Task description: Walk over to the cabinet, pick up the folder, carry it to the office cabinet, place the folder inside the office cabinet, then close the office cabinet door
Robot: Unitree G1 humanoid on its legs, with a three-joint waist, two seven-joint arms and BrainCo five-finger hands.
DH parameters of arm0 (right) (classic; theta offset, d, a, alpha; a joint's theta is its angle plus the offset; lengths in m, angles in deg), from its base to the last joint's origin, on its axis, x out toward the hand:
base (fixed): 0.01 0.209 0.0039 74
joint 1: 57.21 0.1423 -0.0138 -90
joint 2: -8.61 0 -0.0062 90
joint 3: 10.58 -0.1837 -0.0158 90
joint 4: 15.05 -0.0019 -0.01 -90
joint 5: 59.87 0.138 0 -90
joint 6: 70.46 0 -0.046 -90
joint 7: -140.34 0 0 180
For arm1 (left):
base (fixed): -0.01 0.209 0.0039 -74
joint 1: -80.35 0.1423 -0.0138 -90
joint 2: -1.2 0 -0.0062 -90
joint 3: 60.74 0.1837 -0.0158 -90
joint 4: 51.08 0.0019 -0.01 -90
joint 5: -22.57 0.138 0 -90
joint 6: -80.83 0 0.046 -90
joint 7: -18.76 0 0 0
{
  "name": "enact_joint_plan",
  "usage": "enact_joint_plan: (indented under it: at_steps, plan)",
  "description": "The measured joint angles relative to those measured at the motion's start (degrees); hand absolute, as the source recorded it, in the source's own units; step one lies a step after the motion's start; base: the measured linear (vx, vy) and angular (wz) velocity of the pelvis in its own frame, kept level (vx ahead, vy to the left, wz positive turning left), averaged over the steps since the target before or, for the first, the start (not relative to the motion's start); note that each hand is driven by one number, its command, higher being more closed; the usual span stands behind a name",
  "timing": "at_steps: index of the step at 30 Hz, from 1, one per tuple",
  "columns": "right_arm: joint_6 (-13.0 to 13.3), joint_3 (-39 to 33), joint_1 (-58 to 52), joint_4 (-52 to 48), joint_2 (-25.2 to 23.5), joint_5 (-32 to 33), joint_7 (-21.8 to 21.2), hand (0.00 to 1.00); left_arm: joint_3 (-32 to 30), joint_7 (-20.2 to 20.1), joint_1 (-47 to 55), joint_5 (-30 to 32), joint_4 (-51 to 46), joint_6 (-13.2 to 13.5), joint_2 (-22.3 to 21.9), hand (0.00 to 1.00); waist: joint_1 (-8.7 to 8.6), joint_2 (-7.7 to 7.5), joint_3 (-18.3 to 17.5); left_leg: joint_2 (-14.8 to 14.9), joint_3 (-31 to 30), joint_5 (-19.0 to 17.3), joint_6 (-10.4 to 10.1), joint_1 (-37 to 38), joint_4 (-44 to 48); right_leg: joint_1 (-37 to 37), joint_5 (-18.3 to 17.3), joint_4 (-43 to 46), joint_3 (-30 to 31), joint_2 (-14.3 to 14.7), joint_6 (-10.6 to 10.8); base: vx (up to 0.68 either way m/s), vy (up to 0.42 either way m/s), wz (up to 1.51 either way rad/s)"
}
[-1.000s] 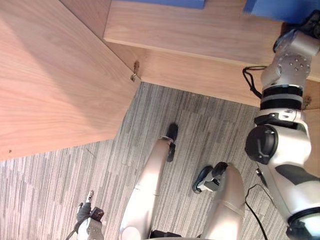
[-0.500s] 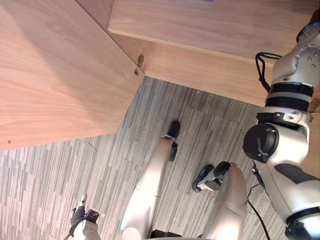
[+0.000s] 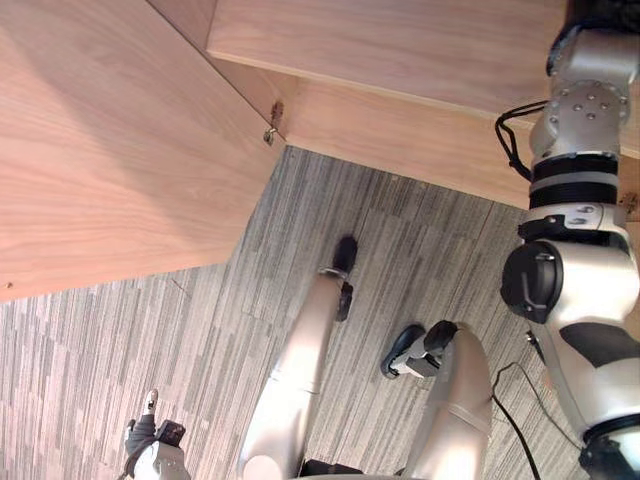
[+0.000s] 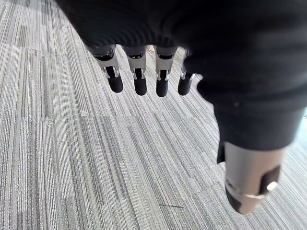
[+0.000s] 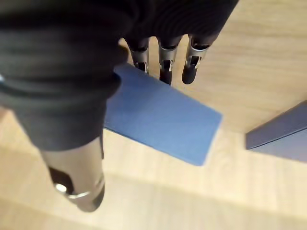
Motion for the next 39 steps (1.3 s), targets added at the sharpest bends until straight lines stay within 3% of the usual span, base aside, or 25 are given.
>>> enact_joint_plan:
  at_steps: [4,7,18,23,27,31,32,34,39]
  plan:
    - [-5.0,4.7,0.5,4.0,0.6,-3.5,-1.5,0.0,0.0,-0.1,0.0,-0.2,-0.7,0.0,0.0,0.0,-0.06,0.0,0.0,0.2,0.0,0.0,0.0,0.0,0.0,0.1,0.0,-0.3,0.0,0.2,0.0,0.03,-0.014,-0.01]
    - [-6.6,5.5,0.5,6.4,0.5,-3.7,-2.1,0.0,0.0,-0.4,0.0,-0.2,-1.5,0.0,0.1,0.0,-0.14,0.0,0.0,0.5,0.1,-0.2,-0.3,0.2,-0.2,0.1,0.1,-0.4,0.0,0.4,-0.2,0.0,-0.009,-0.05]
    - [-8.3,5.5,0.4,11.9,-1.1,-6.2,-2.5,0.0,-1.3,-1.5,-1.6,0.1,-1.6,0.0,1.5,0.0,-1.76,-0.06,0.0,1.8,-0.1,5.4,-0.4,6.9,-13.0,3.3,5.6,-10.0,-1.3,2.4,-1.3,0.0,-0.012,-0.04]
    - [-13.4,8.5,0.0,14.6,-0.7,-20.1,-4.9,0.0,-1.3,-2.2,-1.7,0.2,-1.6,0.0,3.4,0.0,-2.95,-0.13,0.0,2.3,-0.6,8.6,-0.7,10.8,-20.4,6.0,8.1,-15.4,-2.7,3.5,-1.6,0.01,-0.007,-0.01]
    - [-15.9,10.7,-1.4,16.1,0.4,-31.6,-8.9,0.0,-1.3,-3.1,-2.0,0.6,-1.6,-0.1,5.7,0.0,-3.28,-1.29,-0.3,2.4,-0.9,11.0,-0.8,13.8,-26.2,7.8,9.3,-18.7,-3.9,3.6,-2.7,0.02,0.005,0.09]
    - [-16.3,13.0,-3.2,17.3,2.4,-42.0,-12.3,0.0,-1.3,-4.5,-2.4,1.2,-1.5,-0.1,8.3,0.0,-3.03,-2.67,-0.5,2.8,-0.7,13.7,-0.4,16.9,-32.1,9.5,10.8,-22.4,-4.6,4.2,-3.0,0.04,0.034,0.03]
    - [-16.4,13.2,-3.4,17.4,2.6,-43.5,-12.8,0.0,-1.2,-4.6,-2.4,1.3,-1.5,-0.1,8.5,0.0,-3.06,-2.75,-0.4,2.8,-0.7,13.8,-0.4,17.3,-32.6,9.9,11.0,-22.9,-4.6,4.3,-3.0,0.06,0.056,-0.04]
    - [-16.4,14.4,-4.6,17.4,3.8,-52.7,-14.7,0.0,-1.0,-5.5,-2.7,1.6,-1.5,-0.1,9.1,0.0,-3.09,-2.94,-0.5,2.8,-0.5,14.7,-0.1,18.6,-34.9,10.7,11.6,-24.5,-4.6,4.4,-2.8,0.06,0.062,-0.03]
    - [-16.5,14.4,-7.2,17.0,5.5,-63.2,-15.7,0.0,0.2,-6.6,-3.1,1.6,-0.2,0.0,9.6,0.0,-3.01,-3.47,-0.8,2.8,-0.1,15.9,0.0,21.1,-38.6,12.1,12.5,-26.9,-4.5,4.5,-2.5,0.07,0.048,-0.02]
